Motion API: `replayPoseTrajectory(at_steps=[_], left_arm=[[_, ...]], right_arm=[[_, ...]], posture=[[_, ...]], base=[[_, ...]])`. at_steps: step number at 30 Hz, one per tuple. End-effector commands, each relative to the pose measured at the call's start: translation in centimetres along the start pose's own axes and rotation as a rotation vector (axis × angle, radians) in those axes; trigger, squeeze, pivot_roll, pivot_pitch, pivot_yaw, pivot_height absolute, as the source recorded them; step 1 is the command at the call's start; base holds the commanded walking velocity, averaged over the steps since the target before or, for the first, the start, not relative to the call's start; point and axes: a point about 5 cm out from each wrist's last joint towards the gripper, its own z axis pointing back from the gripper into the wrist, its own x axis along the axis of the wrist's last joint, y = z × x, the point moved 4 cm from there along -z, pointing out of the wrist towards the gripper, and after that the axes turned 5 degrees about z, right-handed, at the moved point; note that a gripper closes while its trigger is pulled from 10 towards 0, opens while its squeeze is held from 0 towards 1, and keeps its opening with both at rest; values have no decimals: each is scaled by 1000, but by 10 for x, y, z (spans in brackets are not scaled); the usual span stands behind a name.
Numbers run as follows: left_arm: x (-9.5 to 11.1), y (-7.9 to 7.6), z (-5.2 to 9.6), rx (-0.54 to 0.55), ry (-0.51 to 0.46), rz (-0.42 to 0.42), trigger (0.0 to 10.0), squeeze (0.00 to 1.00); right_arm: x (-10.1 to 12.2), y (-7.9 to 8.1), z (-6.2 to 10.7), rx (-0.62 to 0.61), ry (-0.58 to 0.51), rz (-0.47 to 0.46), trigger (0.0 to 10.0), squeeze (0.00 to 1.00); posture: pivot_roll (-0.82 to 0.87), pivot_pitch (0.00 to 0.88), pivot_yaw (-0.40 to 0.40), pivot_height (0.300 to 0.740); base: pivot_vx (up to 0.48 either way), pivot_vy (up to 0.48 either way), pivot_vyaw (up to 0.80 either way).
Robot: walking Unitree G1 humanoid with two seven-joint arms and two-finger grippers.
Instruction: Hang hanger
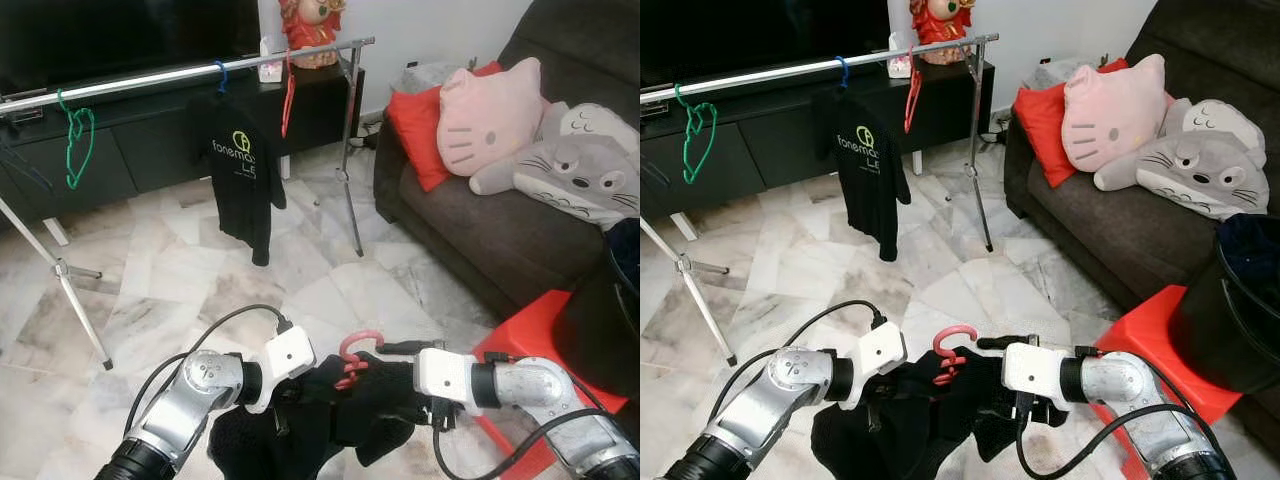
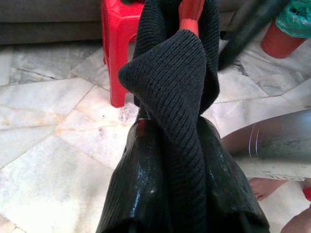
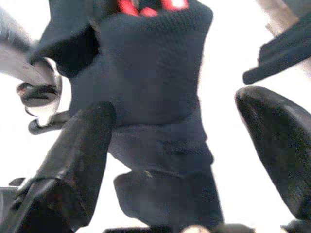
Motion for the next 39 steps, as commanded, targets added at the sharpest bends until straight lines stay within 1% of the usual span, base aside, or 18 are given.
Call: replayPoseTrajectory(at_steps=[1, 3, 4, 5, 6, 7, 15, 16, 17, 18, 19, 20, 21, 22, 32, 34, 35, 39], left_arm=[[5, 5, 4, 28, -28, -29, 0, 0], [5, 6, 5, 38, -29, -33, 0, 0], [5, 9, 5, 64, -36, -37, 0, 0], [4, 10, 6, 75, -36, -36, 0, 0], [3, 10, 6, 75, -34, -35, 0, 0], [-1, 11, 6, 97, -24, -41, 0, 0], [-14, 25, 10, 244, -9, -40, 0, 0], [-16, 35, 10, 327, -12, -39, 902, 0], [-15, 41, 11, 382, -20, -43, 2941, 0], [-15, 45, 12, 417, -26, -46, 2941, 0], [-15, 49, 13, 458, -31, -45, 4627, 0], [-13, 59, 15, 553, -51, -26, 8980, 0], [-13, 59, 15, 553, -51, -26, 8980, 0], [-12, 67, 18, 637, -70, -17, 10000, 0], [-12, 88, 34, 910, -150, 22, 10000, 0], [-21, 92, 40, 988, -169, 100, 10000, 0], [-21, 92, 40, 988, -169, 100, 10000, 0], [-31, 100, 53, 1079, -186, 180, 10000, 0]], right_arm=[[-11, -20, 5, -119, 79, 29, 10000, 1000], [-16, -27, 6, -174, 113, 37, 10000, 1000], [-23, -40, 10, -276, 156, 35, 10000, 831], [-30, -50, 13, -356, 189, 9, 10000, 271], [-32, -52, 15, -378, 197, -6, 10000, 271], [-34, -57, 18, -434, 192, -39, 10000, 0], [-37, -77, 27, -656, 146, -169, 10000, 0], [-33, -75, 23, -660, 114, -183, 10000, 0], [-30, -73, 20, -663, 88, -200, 10000, 0], [-28, -73, 19, -667, 72, -212, 10000, 0], [-27, -72, 18, -670, 57, -223, 10000, 0], [-25, -71, 15, -680, 36, -249, 10000, 0], [-25, -71, 15, -680, 36, -249, 10000, 0], [-26, -69, 13, -697, 31, -278, 10000, 0], [-73, -42, 13, -868, 181, -523, 10000, 0], [-101, -22, 14, -947, 297, -685, 10000, 0], [-101, -22, 14, -947, 297, -685, 10000, 0], [-128, 18, 12, -1002, 418, -915, 10000, 0]], posture=[[-138, 0, -32, 740], [-138, 0, -32, 740], [-138, 0, -32, 740], [-139, 0, -30, 740], [-139, 0, -30, 740], [-140, 0, -28, 740], [-137, 0, -21, 740], [-133, 0, -19, 740], [-133, 0, -18, 740], [-133, 0, -18, 740], [-134, 0, -17, 740], [-134, 0, -16, 740], [-134, 0, -16, 740], [-134, 0, -16, 740], [-135, 0, -7, 740], [-143, 0, 17, 740], [-143, 0, 17, 740], [-143, 0, 32, 740]], base=[[0, 0, 0], [0, 0, 0], [0, 0, 0], [0, 0, 0], [0, 0, 0], [0, 0, 0], [0, 0, 0], [0, 0, 0], [0, 0, 0], [0, 0, 0], [0, 0, 0], [0, 0, 0], [0, 0, 0], [0, 0, 0], [0, 0, 0], [0, 0, 0], [0, 0, 0], [0, 0, 0]])
